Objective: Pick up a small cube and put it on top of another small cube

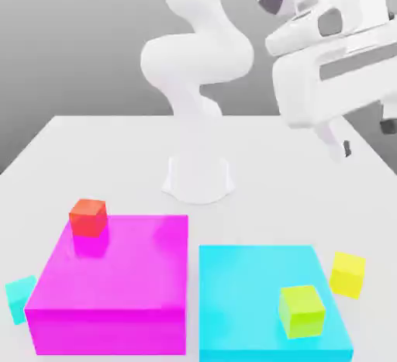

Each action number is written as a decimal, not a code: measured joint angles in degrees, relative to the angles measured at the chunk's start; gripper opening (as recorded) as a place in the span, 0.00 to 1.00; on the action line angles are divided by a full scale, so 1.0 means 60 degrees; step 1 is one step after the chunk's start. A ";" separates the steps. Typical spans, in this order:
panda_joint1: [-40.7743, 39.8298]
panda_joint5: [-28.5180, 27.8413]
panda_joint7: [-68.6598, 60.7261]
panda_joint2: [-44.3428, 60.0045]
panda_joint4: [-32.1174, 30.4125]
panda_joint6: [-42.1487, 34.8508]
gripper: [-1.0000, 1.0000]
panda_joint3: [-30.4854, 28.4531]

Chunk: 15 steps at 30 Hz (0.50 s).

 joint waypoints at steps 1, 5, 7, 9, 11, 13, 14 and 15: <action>0.0115 0.0022 -0.0153 0.0258 -0.0088 0.0128 0.50 0.0094; 0.0571 -0.0131 -0.0595 0.1260 -0.0452 0.0676 0.50 0.0489; 0.0866 -0.0386 -0.0688 0.1743 -0.0642 0.0969 0.50 0.0640; 0.1097 -0.0775 -0.0685 0.2210 -0.0836 0.1273 0.50 0.0758; 0.1341 -0.1314 -0.0573 0.2659 -0.1031 0.1570 0.50 0.0751; 0.1649 -0.2004 -0.0352 0.3086 -0.1223 0.1856 0.50 0.0617; 0.1784 -0.2413 -0.0190 0.3294 -0.1309 0.1994 0.50 0.0545; 0.1876 -0.2643 -0.0094 0.3531 -0.1320 0.2178 0.50 0.0478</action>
